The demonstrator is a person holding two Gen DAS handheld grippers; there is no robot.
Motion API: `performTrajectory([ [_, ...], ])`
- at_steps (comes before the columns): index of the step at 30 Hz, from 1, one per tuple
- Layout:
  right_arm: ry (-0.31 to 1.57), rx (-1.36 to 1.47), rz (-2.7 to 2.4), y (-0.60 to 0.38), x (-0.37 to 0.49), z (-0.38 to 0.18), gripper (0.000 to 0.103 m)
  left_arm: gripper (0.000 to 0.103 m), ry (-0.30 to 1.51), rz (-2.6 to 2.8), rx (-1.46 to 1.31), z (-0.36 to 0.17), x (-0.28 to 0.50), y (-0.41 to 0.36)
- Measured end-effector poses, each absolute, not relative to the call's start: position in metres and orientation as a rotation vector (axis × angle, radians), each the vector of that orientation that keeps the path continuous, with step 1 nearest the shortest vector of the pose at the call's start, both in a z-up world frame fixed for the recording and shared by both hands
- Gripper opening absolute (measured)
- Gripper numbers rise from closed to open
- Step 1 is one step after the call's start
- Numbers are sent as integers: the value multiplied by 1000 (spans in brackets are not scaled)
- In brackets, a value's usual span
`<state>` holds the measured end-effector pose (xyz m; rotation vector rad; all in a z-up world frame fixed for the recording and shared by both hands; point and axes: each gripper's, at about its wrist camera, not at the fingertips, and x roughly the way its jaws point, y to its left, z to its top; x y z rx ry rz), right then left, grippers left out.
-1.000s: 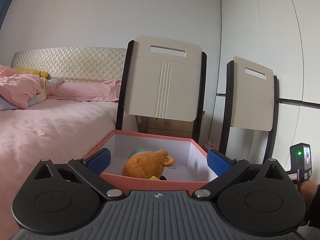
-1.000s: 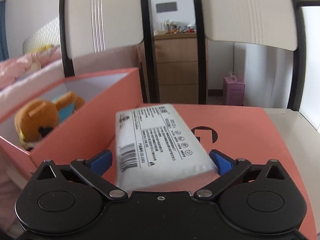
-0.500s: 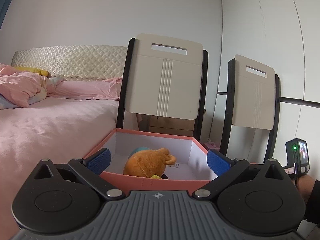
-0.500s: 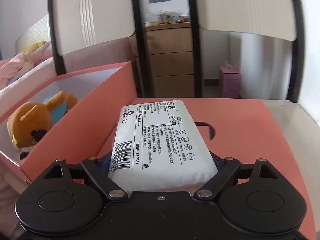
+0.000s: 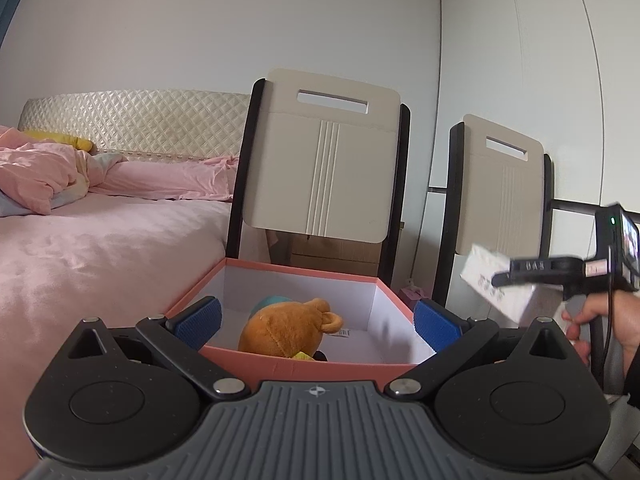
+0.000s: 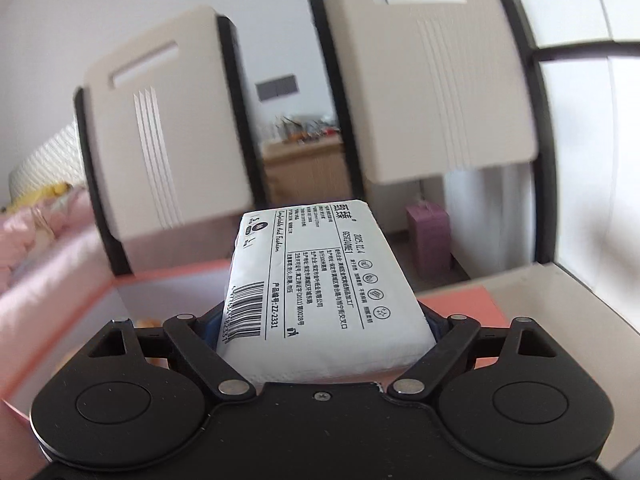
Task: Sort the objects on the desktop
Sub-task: 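Lift the tissue pack with the right gripper and carry it over the pink box, then lower the tissue pack into the box and open the right gripper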
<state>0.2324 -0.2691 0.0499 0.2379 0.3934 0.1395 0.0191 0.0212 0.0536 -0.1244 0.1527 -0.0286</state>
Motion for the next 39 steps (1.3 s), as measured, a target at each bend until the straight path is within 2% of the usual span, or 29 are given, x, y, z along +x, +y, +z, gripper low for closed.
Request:
performTrajectory([
  [10,405,158,365,-156,282,87,87,103,104,27,-111,58,12,30],
  [23,666,-5,514,-2,364,55,87,103,116,62,-173,57,27,49],
  [32,699,23,488,8,371,35,88,103,121,39,-199,57,31,51],
  [35,665,52,473,-9,366,47,95,103,117,33,-192,56,23,53],
  [39,617,72,461,-30,353,70,96,103,120,29,-180,55,22,50],
])
